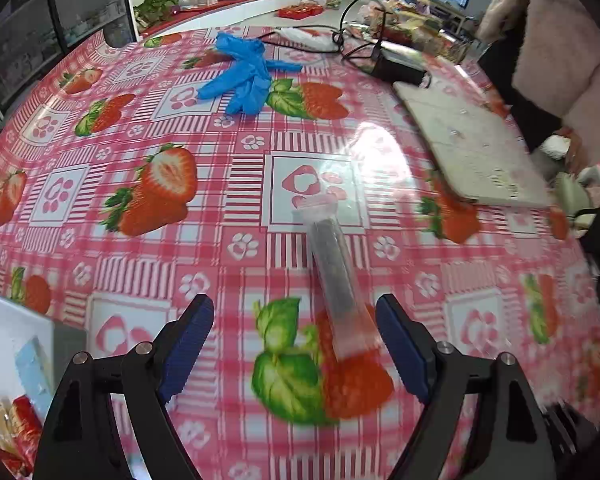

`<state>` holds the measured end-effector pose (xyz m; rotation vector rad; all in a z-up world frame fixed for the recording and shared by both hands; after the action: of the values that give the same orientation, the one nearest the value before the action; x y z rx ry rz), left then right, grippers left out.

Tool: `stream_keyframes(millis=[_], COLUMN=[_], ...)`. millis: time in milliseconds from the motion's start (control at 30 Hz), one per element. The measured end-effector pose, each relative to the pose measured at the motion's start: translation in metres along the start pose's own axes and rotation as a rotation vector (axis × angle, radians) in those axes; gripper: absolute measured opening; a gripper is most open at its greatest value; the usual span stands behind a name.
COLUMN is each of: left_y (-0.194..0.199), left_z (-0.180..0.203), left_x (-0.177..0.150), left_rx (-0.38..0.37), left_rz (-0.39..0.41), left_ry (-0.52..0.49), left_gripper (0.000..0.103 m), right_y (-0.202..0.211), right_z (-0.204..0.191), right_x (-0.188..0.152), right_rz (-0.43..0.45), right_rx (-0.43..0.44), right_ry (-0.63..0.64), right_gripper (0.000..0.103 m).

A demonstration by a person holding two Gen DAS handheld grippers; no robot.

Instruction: Organize snacks

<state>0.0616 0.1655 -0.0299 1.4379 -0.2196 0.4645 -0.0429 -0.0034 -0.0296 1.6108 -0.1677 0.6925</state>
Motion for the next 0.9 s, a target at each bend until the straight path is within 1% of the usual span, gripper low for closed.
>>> stream_keyframes(millis=[67, 100, 133, 167, 200, 233, 267, 300, 367, 433, 533, 567, 600, 633, 667, 700, 733, 767, 800, 833, 867, 900], left_y=[-0.015, -0.018, -0.018, -0.019, -0.018, -0.016, -0.014, -0.011, -0.004, 0.011, 0.039, 0.047, 0.055, 0.06, 0.064, 0.068, 0.071, 0.073, 0.075, 0.075, 0.074, 0.07], left_z=[0.001, 0.002, 0.001, 0.003, 0.006, 0.011, 0.014, 0.016, 0.014, 0.005, -0.017, -0.025, -0.034, -0.039, -0.043, -0.047, -0.049, -0.051, -0.051, -0.05, -0.049, -0.048], left_x=[0.003, 0.006, 0.006, 0.005, 0.004, 0.002, -0.001, -0.005, -0.021, -0.049, -0.1, -0.114, -0.129, -0.137, -0.143, -0.147, -0.148, -0.148, -0.147, -0.145, -0.143, -0.142], left_rx=[0.02, 0.044, 0.047, 0.054, 0.076, 0.059, 0.051, 0.053, 0.044, 0.046, 0.038, 0.036, 0.034, 0.034, 0.034, 0.034, 0.04, 0.047, 0.049, 0.048, 0.049, 0.055], left_rz=[-0.004, 0.029, 0.045, 0.05, 0.07, 0.076, 0.076, 0.067, 0.062, 0.073, 0.079, 0.079, 0.087, 0.094, 0.104, 0.118, 0.132, 0.151, 0.165, 0.17, 0.169, 0.164], left_ry=[0.02, 0.026, 0.024, 0.019, -0.01, -0.034, -0.061, -0.086, -0.112, -0.125, -0.097, -0.082, -0.058, -0.042, -0.031, -0.026, -0.025, -0.029, -0.039, -0.053, -0.062, -0.072], left_gripper=[0.086, 0.085, 0.084, 0.078, 0.064, 0.051, 0.022, 0.016, 0.016, 0.016, 0.016, 0.018, 0.021, 0.026, 0.047, 0.079, 0.09, 0.093, 0.093, 0.093, 0.095, 0.096], right_y=[0.004, 0.005, 0.006, 0.006, 0.007, 0.007, 0.006, 0.007, 0.008, 0.011, 0.02, 0.022, 0.026, 0.03, 0.033, 0.035, 0.037, 0.038, 0.04, 0.041, 0.043, 0.046], right_z=[0.001, 0.001, 0.0, 0.0, 0.001, 0.0, 0.0, 0.0, 0.0, -0.002, -0.009, -0.011, -0.015, -0.019, -0.023, -0.025, -0.027, -0.026, -0.024, -0.021, -0.02, -0.018], right_x=[-0.006, -0.007, -0.007, -0.007, -0.008, -0.008, -0.007, -0.008, -0.01, -0.015, -0.027, -0.032, -0.037, -0.043, -0.047, -0.051, -0.054, -0.056, -0.057, -0.058, -0.057, -0.056], right_rz=[0.008, 0.012, 0.017, 0.019, 0.021, 0.022, 0.023, 0.023, 0.019, 0.015, 0.011, 0.01, 0.01, 0.01, 0.009, 0.01, 0.013, 0.015, 0.017, 0.016, 0.021, 0.043], right_rx=[0.012, 0.014, 0.016, 0.015, 0.015, 0.014, 0.015, 0.018, 0.027, 0.04, 0.069, 0.071, 0.075, 0.082, 0.088, 0.089, 0.09, 0.089, 0.085, 0.078, 0.073, 0.059], right_ry=[-0.005, -0.004, -0.001, 0.002, 0.003, 0.005, 0.007, 0.004, -0.004, -0.01, -0.026, -0.026, -0.025, -0.023, -0.023, -0.024, -0.031, -0.04, -0.062, -0.081, -0.091, -0.097], right_gripper=[0.025, 0.025, 0.025, 0.025, 0.025, 0.025, 0.025, 0.025, 0.025, 0.025, 0.025, 0.025, 0.025, 0.025, 0.025, 0.025, 0.026, 0.029, 0.048, 0.077, 0.086, 0.088])
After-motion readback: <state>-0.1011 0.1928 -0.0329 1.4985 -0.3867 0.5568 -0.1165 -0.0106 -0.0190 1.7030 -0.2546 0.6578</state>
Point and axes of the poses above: each gripper's, at about its wrist camera, not at the fingertips, and y roughly against the way its jaws point, z to its right, x to its top, the point moved 5 cm from there along -y, roughly the way its jaws point, and after that the axes turned 7 degrees about y, right-handed, at the moved point
